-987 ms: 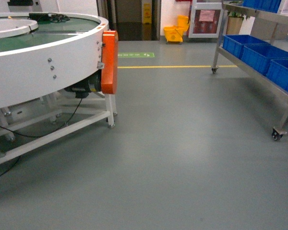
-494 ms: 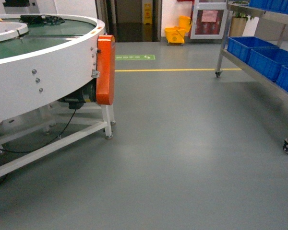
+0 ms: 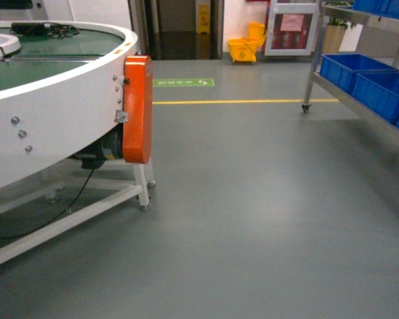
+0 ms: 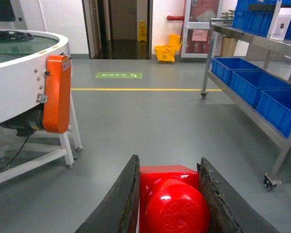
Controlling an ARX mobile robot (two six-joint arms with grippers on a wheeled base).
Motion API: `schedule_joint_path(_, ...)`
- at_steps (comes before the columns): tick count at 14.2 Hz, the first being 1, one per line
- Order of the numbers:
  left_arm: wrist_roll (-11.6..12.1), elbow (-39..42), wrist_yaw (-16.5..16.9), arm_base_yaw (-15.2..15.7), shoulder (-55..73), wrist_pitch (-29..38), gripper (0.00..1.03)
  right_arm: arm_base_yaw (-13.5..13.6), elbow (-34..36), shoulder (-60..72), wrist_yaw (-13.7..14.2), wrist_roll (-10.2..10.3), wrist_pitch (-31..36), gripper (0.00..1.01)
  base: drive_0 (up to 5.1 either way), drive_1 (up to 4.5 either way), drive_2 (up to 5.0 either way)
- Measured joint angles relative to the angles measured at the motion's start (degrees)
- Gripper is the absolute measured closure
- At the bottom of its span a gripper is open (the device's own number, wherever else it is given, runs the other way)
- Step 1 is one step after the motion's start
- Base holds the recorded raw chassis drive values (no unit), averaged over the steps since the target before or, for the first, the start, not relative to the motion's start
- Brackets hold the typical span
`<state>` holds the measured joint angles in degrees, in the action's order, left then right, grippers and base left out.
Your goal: Pick red block from blue box to shelf
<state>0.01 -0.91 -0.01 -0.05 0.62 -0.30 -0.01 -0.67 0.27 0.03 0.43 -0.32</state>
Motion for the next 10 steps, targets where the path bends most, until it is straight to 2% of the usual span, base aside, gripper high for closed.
schedule_joint_path(7,0.00,0.00,0.02,0.00,0.00,0.20,0.05,0.00,0.00,0.00,0.00,0.00,-0.07,0.75,0.0,4.36,-4.3)
schedule_joint_path(10,0.00,0.00,0.00,0.00,0.00,0.57,0.05,0.00,0.00,0.00,0.00,0.00,0.44,0.75,0.0,0.00,0.0)
